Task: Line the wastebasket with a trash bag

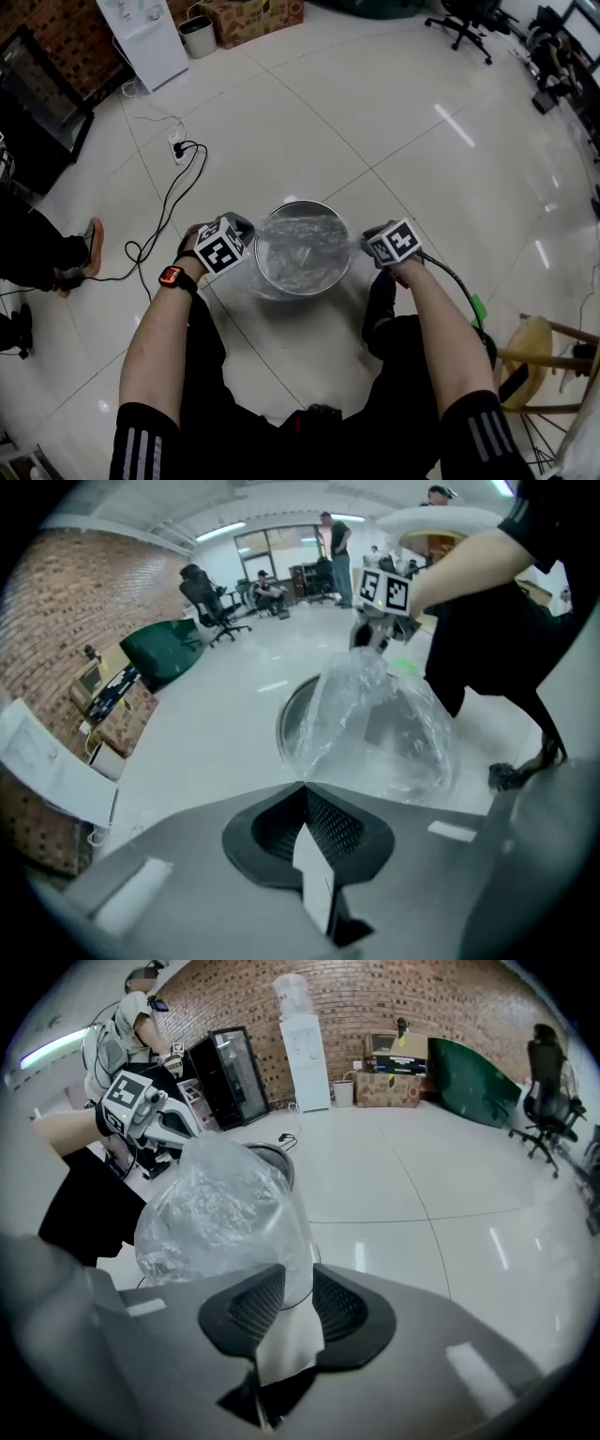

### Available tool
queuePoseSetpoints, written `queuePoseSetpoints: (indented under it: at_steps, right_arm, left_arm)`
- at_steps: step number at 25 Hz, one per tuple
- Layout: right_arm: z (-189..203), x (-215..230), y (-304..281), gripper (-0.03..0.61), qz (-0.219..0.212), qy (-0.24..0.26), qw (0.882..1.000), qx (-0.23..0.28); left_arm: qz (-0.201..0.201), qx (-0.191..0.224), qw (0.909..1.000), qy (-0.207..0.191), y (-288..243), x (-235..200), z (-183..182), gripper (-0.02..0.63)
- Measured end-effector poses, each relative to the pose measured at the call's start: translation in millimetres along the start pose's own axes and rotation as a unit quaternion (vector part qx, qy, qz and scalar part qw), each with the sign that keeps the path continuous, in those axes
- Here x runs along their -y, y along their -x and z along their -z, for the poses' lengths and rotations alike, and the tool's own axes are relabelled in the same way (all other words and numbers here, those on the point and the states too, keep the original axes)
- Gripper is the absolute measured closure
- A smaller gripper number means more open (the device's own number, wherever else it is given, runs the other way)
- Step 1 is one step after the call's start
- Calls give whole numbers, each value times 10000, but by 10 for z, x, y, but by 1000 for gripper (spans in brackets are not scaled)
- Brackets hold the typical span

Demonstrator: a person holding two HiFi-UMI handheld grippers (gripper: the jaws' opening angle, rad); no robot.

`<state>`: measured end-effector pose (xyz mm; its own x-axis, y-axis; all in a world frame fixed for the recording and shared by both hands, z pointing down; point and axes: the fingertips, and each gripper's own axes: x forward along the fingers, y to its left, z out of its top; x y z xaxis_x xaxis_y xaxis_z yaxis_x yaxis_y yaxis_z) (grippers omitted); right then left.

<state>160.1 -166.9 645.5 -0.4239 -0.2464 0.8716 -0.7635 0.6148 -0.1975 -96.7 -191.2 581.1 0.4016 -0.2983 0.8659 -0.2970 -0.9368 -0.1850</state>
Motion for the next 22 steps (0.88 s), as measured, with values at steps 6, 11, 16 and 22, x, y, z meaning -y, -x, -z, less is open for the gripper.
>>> queuePoseSetpoints:
  at_steps: [6,11,16,22]
  right_arm:
    - [-227,181,45,475,105,-151,9985,509]
    - [-336,306,-74,476,260,-307,9971,644]
    - [-306,406,-283,476,353,-444,9967,582]
    - [-250,483,-504,476,392,-485,9969,477]
  left_arm:
    - [-649,339,9957,569,-108,-390,-177,612]
    - [-835,275,9883,1244,-336,-664,20,613]
    - [-530,331,9736,2197,-625,-773,231,604]
    - [-226,33,9719,2341,-958,-687,418,596]
